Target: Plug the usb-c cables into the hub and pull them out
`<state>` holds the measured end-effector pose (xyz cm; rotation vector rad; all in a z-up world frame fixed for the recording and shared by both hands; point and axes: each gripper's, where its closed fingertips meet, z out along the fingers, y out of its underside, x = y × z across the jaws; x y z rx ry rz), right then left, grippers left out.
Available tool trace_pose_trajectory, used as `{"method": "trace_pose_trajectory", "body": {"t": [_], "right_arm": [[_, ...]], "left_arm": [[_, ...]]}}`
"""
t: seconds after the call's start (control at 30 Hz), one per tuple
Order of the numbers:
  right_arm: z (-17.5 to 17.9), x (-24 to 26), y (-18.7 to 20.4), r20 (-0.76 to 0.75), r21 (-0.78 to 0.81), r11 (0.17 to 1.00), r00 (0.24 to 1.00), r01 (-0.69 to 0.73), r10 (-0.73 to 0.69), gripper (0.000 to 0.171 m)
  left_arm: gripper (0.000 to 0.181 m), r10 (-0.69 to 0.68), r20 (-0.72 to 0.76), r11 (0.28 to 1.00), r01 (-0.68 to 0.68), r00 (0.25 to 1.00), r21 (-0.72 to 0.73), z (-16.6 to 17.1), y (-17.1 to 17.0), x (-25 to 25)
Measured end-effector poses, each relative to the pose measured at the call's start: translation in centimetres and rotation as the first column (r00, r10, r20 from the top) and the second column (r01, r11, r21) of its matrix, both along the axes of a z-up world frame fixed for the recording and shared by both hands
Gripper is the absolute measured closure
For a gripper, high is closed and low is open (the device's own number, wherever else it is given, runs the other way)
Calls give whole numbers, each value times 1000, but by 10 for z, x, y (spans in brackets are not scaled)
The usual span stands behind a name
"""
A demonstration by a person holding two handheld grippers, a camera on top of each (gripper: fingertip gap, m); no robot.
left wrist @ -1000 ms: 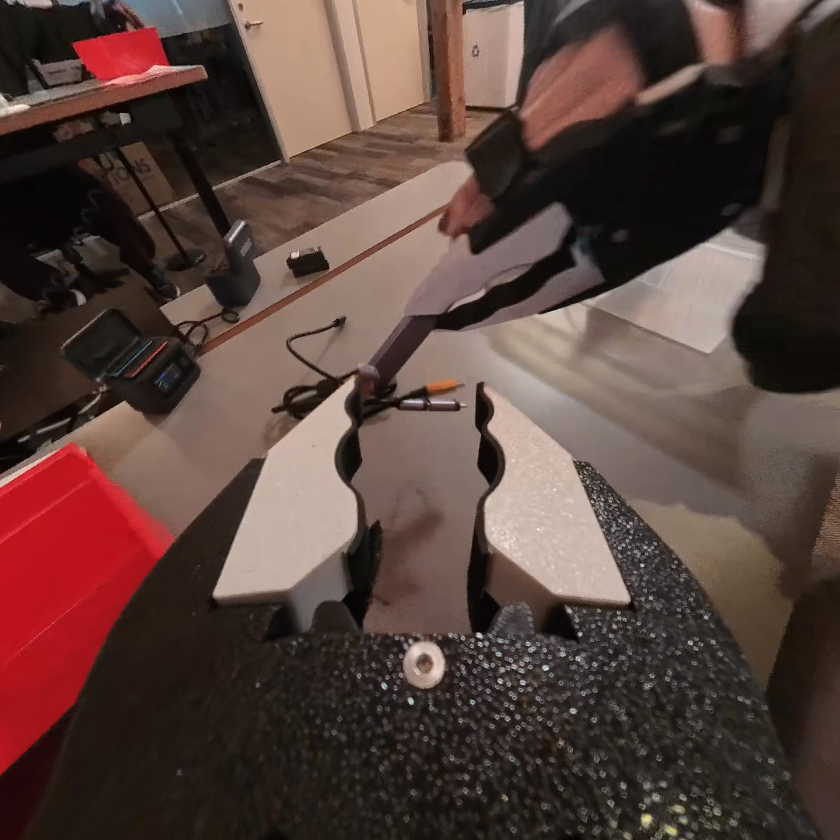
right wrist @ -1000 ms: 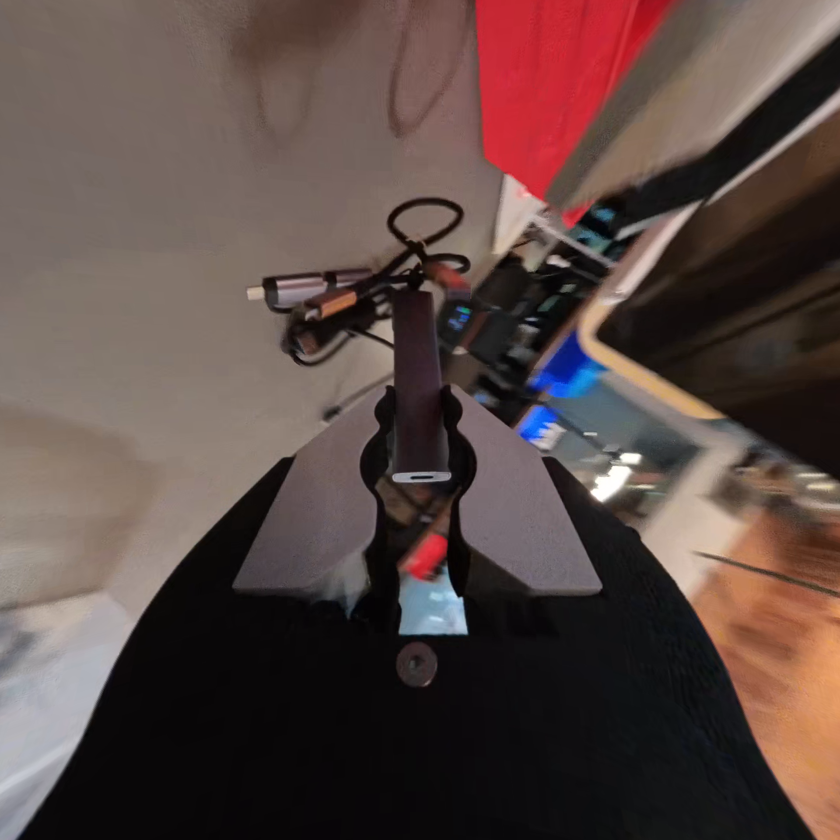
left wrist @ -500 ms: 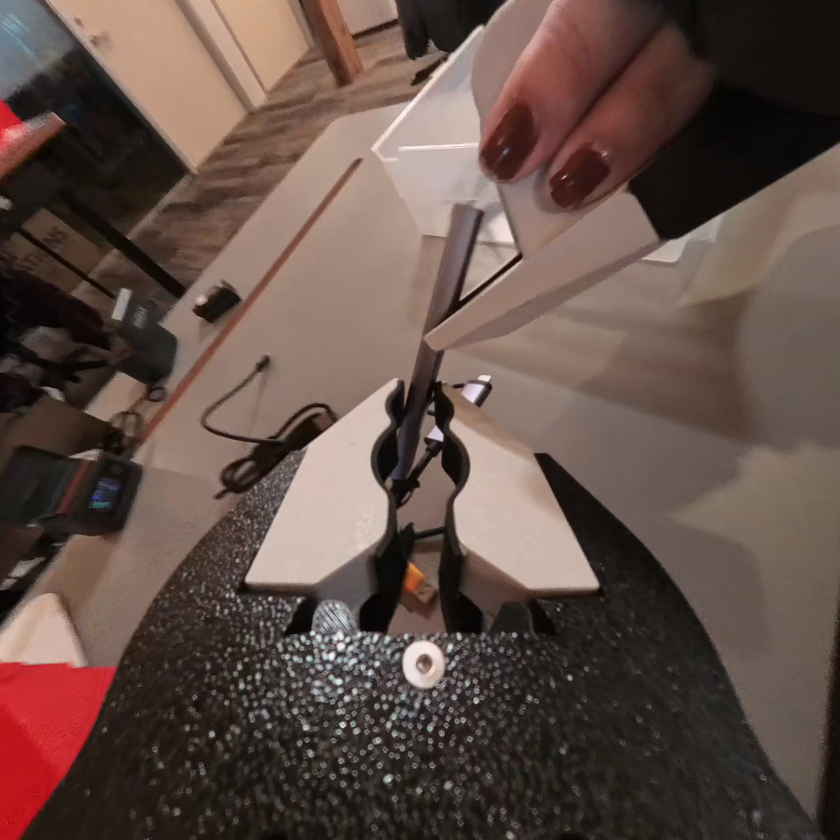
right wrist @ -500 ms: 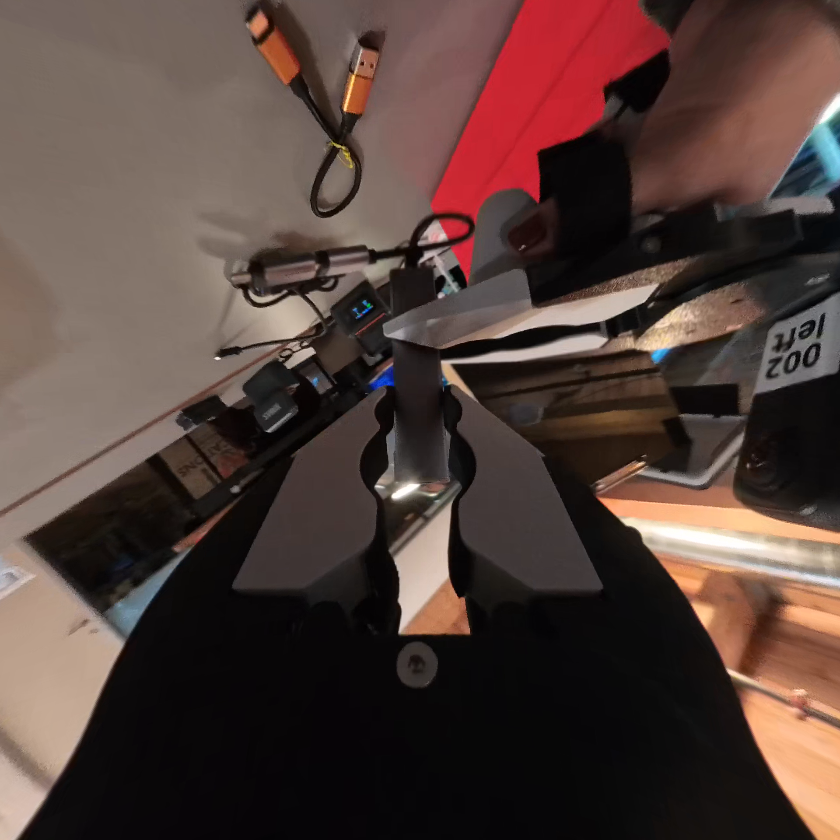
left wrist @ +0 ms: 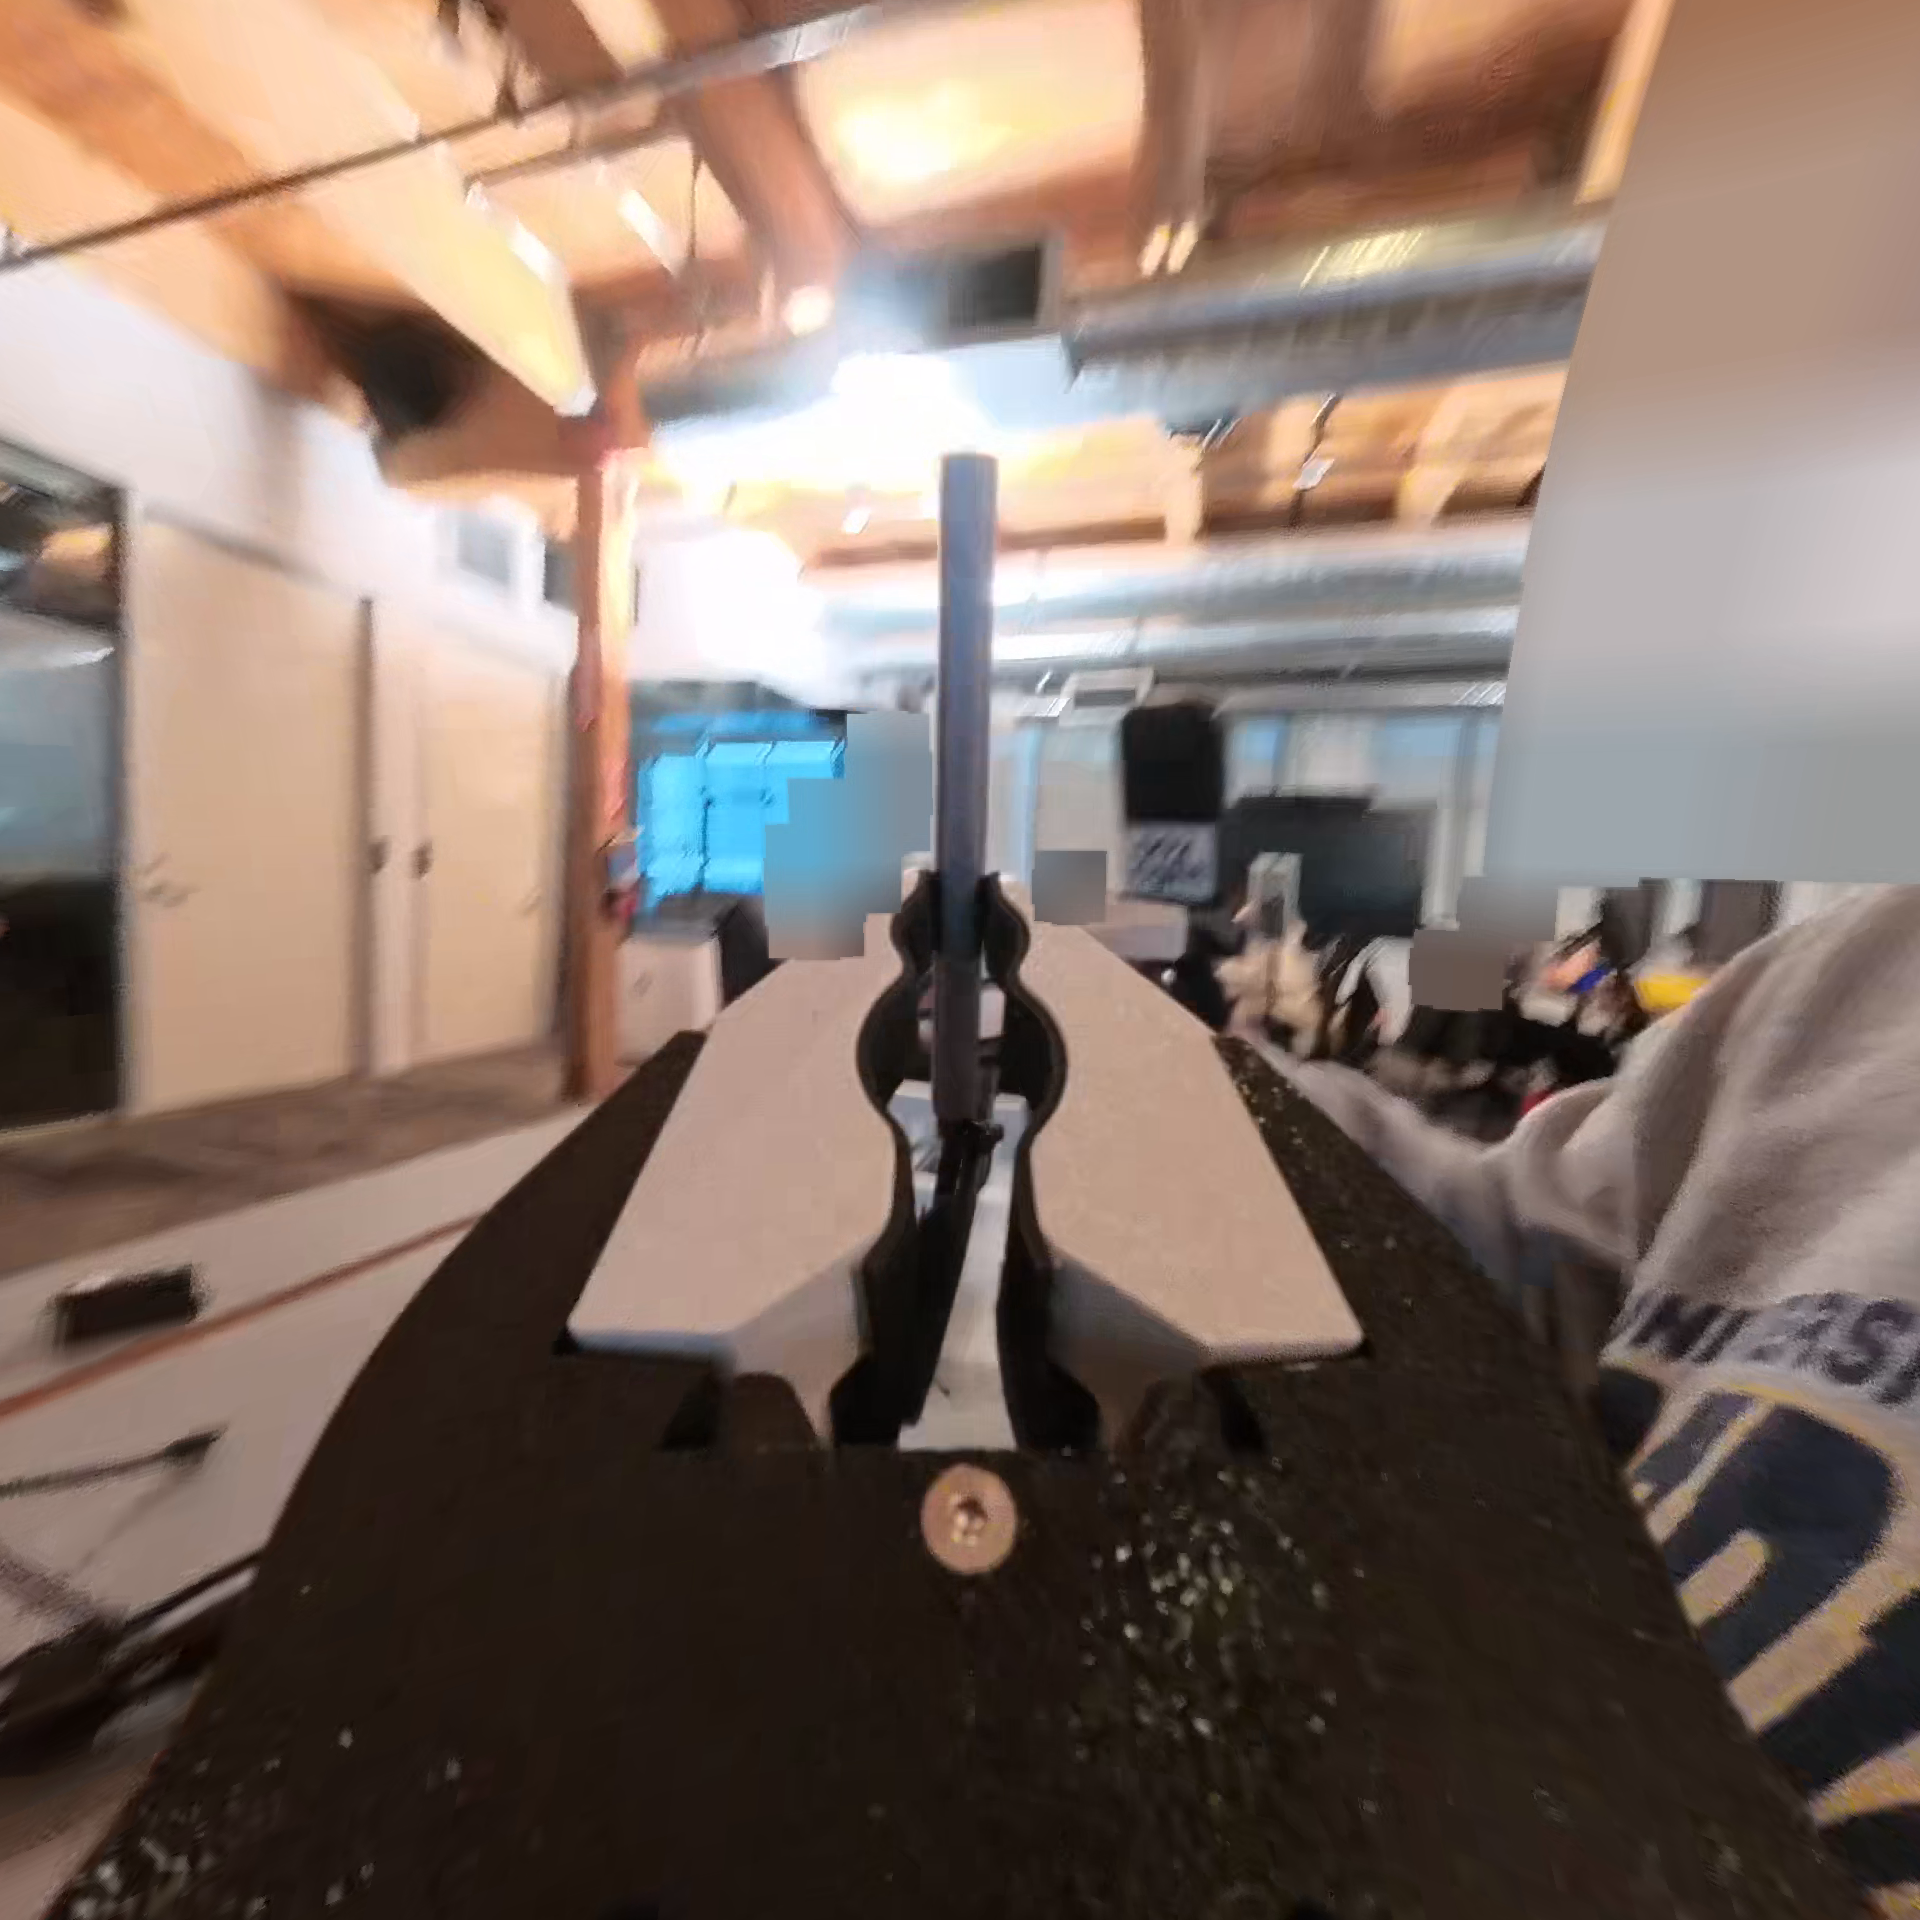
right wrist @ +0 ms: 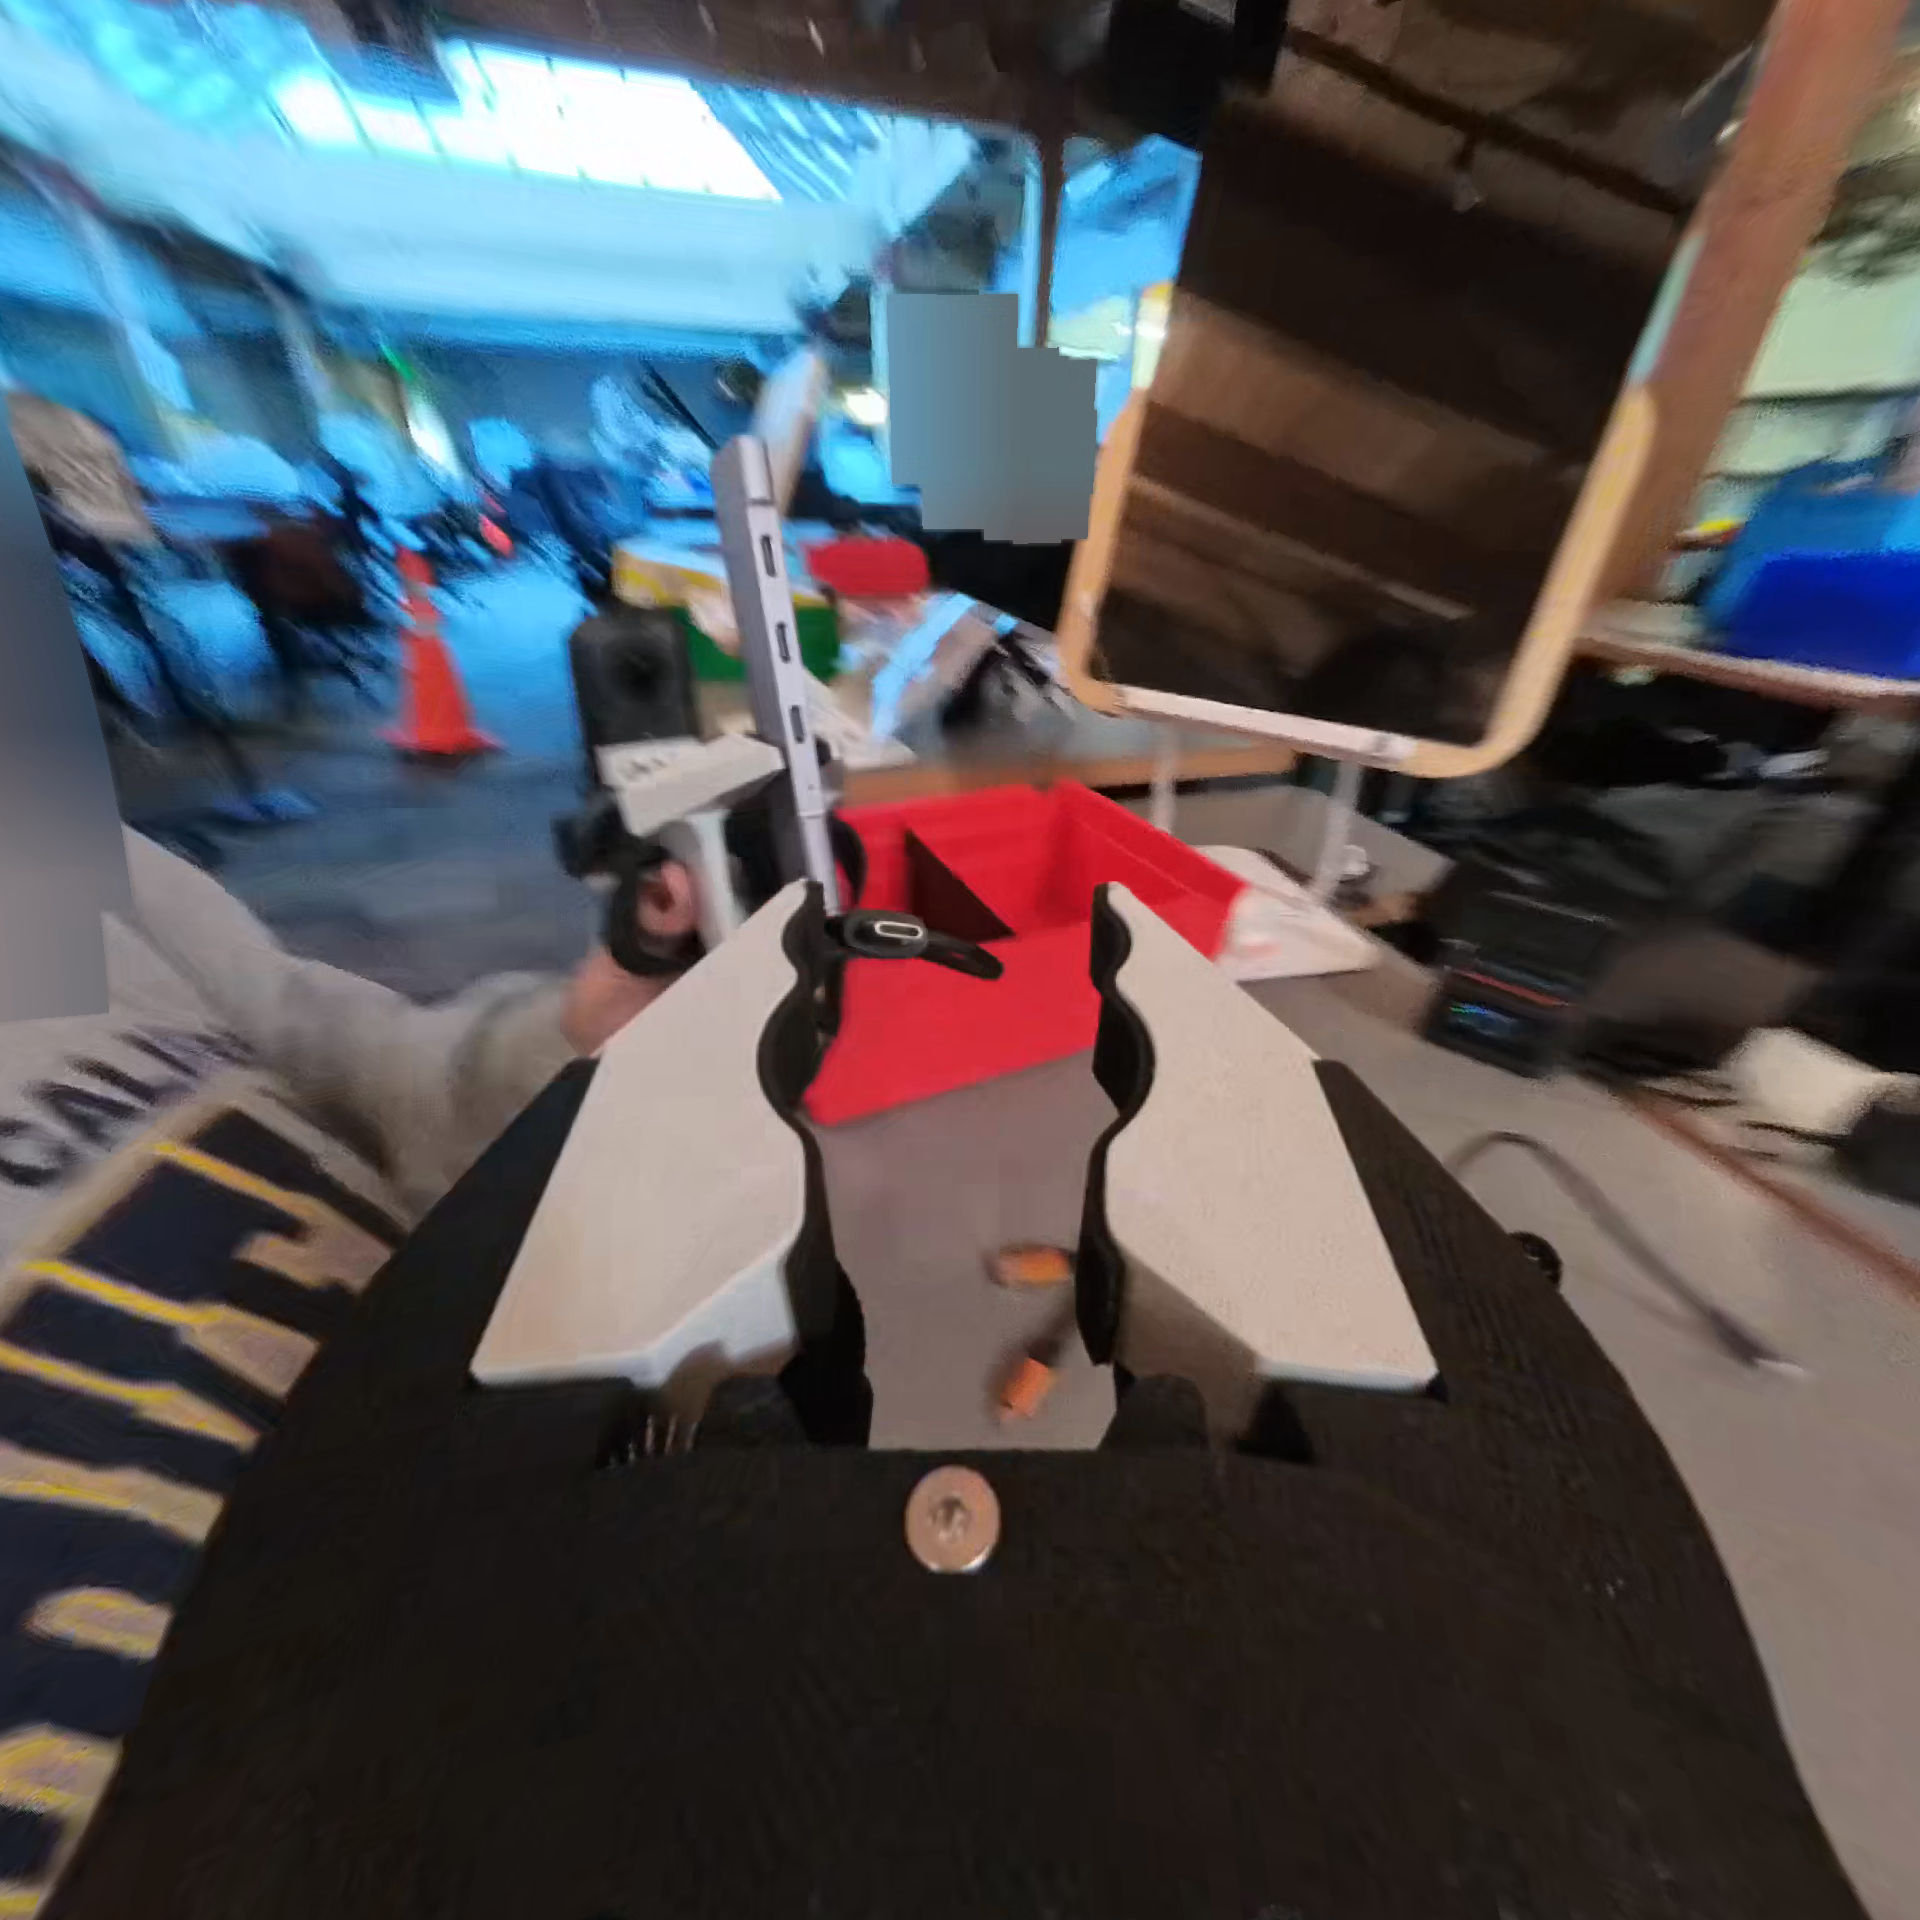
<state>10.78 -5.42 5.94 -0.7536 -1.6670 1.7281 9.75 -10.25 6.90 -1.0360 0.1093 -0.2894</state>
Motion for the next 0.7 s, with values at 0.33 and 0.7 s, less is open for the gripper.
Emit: {"method": "trace_pose_trajectory", "body": {"t": [0.33, 0.7], "right_arm": [[-39, -13, -53, 116, -166, 974, 978, -152, 172, 142], [-74, -5, -23, 117, 225, 959, 982, -172, 149, 163]], "left_arm": [[175, -197, 133, 967, 169, 971, 193, -4, -1, -1], [170, -142, -94, 963, 115, 985, -243, -57, 15, 6]]}}
